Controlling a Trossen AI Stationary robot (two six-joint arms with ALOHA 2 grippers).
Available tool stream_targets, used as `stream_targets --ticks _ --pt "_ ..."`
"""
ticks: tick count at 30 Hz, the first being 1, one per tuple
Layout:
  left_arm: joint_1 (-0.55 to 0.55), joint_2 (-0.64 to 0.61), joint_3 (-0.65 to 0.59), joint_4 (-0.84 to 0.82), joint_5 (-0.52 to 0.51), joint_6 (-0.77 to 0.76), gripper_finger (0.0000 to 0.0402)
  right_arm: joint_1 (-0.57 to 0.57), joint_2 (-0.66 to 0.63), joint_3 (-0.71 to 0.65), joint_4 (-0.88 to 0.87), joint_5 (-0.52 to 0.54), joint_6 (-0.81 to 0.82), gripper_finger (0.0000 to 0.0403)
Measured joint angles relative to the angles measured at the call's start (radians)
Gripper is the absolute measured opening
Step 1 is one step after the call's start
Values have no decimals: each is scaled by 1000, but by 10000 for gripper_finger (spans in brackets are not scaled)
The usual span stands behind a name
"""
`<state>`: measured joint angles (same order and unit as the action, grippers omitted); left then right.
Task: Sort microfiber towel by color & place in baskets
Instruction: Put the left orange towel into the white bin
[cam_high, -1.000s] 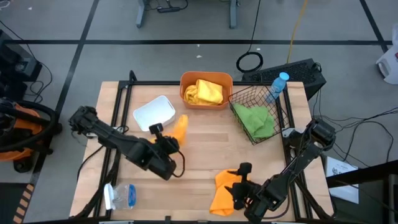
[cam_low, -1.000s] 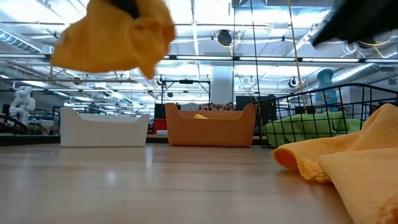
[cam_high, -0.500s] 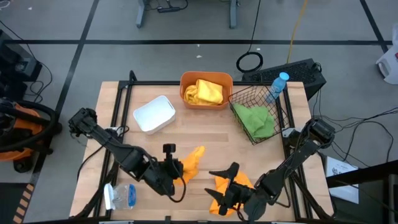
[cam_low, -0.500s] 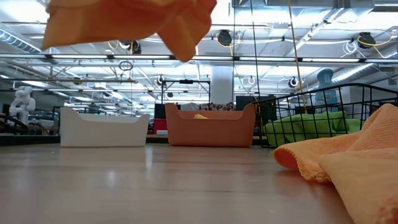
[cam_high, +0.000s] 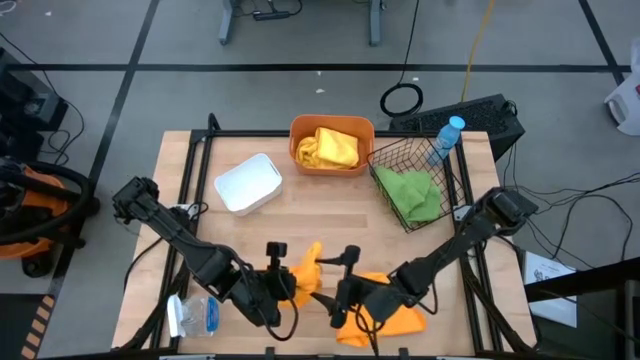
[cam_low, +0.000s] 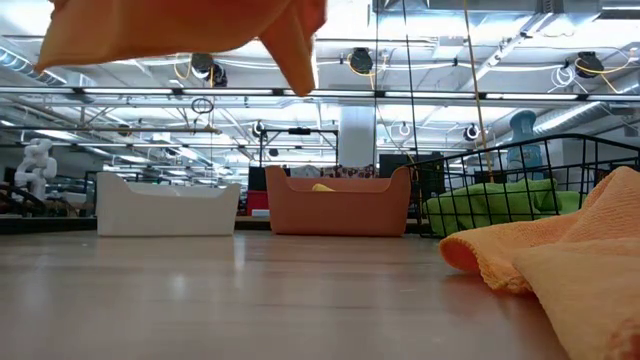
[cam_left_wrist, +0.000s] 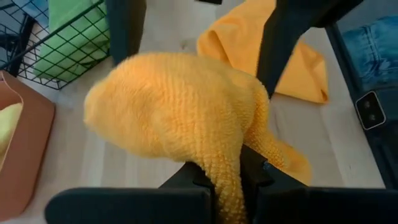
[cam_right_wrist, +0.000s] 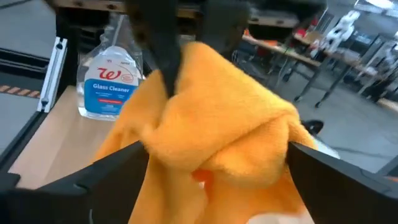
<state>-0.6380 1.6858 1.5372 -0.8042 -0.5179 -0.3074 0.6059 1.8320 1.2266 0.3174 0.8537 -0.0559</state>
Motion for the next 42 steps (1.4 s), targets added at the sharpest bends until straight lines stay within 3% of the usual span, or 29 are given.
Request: stream_targets --ticks 5,12,18,24,26,31,40,42 --pt "-5 2 0 7 -8 -1 27 -16 0 0 -19 -8 39 361" --pt "-25 2 0 13 -8 3 27 25 0 0 5 83 -43 379" --pt "-26 2 0 12 -8 14 27 -12 0 0 8 -27 -18 395" --pt "-26 11 0 13 -10 81 27 -72 0 0 6 -249 29 394" --pt "-25 15 0 17 -18 78 27 -78 0 0 5 -278 59 384" --pt "-24 21 0 23 -78 78 27 -74 -1 0 -4 -277 67 295" --pt "-25 21 0 32 -109 62 27 -73 -1 0 -29 -281 59 33" --pt "-25 21 0 31 -109 15 28 -69 -1 0 -30 -276 46 17"
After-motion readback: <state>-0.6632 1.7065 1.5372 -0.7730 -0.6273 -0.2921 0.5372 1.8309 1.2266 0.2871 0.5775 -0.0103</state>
